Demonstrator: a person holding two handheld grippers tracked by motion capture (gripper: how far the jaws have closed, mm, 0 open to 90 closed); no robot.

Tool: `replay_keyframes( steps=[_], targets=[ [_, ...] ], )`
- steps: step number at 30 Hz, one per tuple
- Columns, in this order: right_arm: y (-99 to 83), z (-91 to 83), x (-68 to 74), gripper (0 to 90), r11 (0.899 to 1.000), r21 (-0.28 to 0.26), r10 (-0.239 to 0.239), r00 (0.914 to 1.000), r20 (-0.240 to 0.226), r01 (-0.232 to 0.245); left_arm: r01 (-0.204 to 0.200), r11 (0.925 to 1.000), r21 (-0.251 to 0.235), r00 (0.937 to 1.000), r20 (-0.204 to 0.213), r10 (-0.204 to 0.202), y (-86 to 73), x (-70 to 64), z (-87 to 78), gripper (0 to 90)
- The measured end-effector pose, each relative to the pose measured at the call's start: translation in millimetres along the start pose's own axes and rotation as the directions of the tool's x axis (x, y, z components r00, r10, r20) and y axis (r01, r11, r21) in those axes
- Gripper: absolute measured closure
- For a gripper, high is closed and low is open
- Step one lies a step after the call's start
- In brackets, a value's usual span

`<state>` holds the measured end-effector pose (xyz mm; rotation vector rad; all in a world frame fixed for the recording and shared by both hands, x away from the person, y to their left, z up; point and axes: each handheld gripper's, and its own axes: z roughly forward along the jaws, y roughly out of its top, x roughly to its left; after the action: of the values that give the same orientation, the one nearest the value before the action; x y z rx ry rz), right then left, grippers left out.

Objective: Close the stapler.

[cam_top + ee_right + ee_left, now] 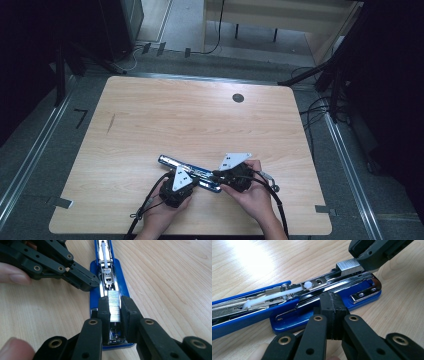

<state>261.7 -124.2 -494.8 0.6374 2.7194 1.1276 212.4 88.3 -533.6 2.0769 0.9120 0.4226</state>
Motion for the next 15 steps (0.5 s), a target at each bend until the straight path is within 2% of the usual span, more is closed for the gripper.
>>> replay_keyframes(
  steps=[4, 8, 15],
  targets=[
    [1.4, 0.9, -0.6, 79.8, 1.0, 0.012, -0.011, 0.9999, -0.003, 0.012, 0.0, 1.0, 0.0, 1.0, 0.0, 0.0, 0.0, 0.0, 0.0, 90.0],
    [0.7, 2.3, -3.4, 79.8, 1.0, 0.022, 0.002, 0.9999, -0.013, -0.002, 0.0, 1.0, 0.0, 1.0, -0.001, 0.0, 0.0, 0.0, 0.0, 90.0],
    [2.1, 1.1, -4.8, 79.8, 1.0, 0.015, -0.009, 0.9994, -0.033, 0.01, 0.001, 1.0, -0.001, 1.0, -0.001, -0.001, 0.0, 0.0, 0.1, 90.0]
  ],
)
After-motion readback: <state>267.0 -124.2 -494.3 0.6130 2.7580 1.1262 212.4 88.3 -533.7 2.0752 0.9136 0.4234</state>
